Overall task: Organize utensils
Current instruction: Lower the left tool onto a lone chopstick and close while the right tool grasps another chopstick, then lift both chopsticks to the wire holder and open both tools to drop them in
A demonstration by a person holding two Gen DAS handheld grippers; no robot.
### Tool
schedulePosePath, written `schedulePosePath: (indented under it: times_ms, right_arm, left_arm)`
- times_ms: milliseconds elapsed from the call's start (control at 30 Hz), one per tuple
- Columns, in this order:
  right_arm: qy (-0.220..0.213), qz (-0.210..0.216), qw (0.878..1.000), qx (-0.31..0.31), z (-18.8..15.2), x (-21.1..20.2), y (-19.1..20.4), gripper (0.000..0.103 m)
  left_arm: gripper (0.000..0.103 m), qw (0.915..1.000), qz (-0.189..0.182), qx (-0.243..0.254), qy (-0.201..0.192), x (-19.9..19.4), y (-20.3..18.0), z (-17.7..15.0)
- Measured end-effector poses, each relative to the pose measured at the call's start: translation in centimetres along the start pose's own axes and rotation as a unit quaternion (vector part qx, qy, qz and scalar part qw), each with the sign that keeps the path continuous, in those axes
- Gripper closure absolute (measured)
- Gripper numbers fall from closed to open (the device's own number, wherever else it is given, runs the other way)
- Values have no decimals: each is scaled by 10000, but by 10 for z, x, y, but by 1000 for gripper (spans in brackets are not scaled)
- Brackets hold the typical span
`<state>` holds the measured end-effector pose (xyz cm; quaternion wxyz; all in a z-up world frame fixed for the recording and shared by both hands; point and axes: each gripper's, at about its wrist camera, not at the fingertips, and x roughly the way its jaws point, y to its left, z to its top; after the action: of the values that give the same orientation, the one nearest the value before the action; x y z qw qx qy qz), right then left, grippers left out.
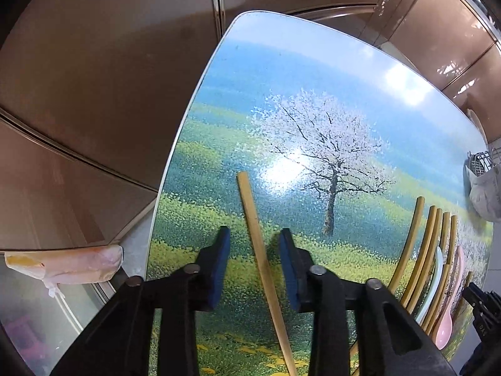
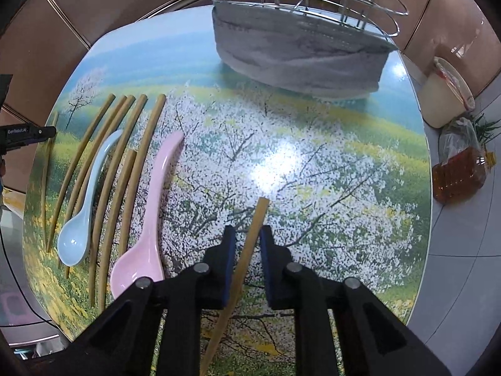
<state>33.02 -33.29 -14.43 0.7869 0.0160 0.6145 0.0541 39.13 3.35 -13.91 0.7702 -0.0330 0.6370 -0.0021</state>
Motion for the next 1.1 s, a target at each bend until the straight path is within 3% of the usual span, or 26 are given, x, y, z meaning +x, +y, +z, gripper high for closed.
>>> schedulePosePath:
  times_ms: [67, 267, 633, 767, 1100]
  right_arm:
    - [6, -35, 10000, -44, 2, 2, 3, 93]
    - [39, -134, 9998, -170, 4, 3, 9, 93]
    - [-110, 11, 9999, -124, -6, 0, 4, 96]
    - [-409, 129, 9990, -118, -17, -18, -2, 96]
    - [-1210, 310, 9922, -41, -56, -79, -16, 97]
  left_arm:
    - [87, 10000, -40, 75, 48, 0, -7, 1]
    - [96, 9995, 17, 309, 87, 0, -23, -2]
    - [97, 9996, -118, 243, -85, -8, -31, -16]
    - [97, 9993, -258, 109, -230, -14, -23, -29]
    - [97, 9949, -429, 164, -901, -73, -16, -64]
